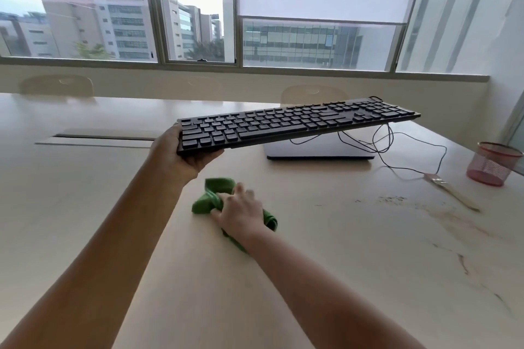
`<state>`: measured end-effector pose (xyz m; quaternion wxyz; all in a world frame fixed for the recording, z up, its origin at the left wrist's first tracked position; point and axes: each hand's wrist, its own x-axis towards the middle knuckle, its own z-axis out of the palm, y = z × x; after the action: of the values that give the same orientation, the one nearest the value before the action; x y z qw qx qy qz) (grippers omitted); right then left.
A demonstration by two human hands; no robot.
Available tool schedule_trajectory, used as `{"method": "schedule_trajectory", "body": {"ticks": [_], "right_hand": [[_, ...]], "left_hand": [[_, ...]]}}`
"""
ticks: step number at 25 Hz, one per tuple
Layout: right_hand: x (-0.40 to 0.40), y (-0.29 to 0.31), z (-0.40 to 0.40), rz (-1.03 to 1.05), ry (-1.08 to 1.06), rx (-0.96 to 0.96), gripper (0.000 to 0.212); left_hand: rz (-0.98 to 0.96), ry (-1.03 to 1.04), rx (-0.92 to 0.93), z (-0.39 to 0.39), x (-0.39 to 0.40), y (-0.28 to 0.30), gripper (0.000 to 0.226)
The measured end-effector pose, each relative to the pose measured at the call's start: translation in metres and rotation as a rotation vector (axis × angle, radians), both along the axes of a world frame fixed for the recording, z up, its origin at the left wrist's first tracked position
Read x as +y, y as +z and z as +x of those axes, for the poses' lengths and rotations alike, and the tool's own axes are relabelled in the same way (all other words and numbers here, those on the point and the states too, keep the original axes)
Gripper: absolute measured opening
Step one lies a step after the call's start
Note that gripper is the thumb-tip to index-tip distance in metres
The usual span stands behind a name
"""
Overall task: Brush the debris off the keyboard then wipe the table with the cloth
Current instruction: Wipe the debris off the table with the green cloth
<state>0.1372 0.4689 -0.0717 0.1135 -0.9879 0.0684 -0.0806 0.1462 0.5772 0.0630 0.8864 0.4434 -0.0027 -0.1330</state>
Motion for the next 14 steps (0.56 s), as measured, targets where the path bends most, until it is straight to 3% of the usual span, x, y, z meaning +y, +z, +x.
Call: {"method": "schedule_trajectory", "body": {"ticks": [8,14], "right_hand": [[-0.193,0.0,-0.031,-0.047,-0.763,0.035,0.044],[-0.254,0.004,-0.088,-0.035,-0.98,0.084,0.045]], "left_hand": [[0.003,0.004,0.036,0.009,-0.007,-0.012,0.024],[0.009,-0.016,0.045,0.015,-0.005,-0.02,0.023]]}}
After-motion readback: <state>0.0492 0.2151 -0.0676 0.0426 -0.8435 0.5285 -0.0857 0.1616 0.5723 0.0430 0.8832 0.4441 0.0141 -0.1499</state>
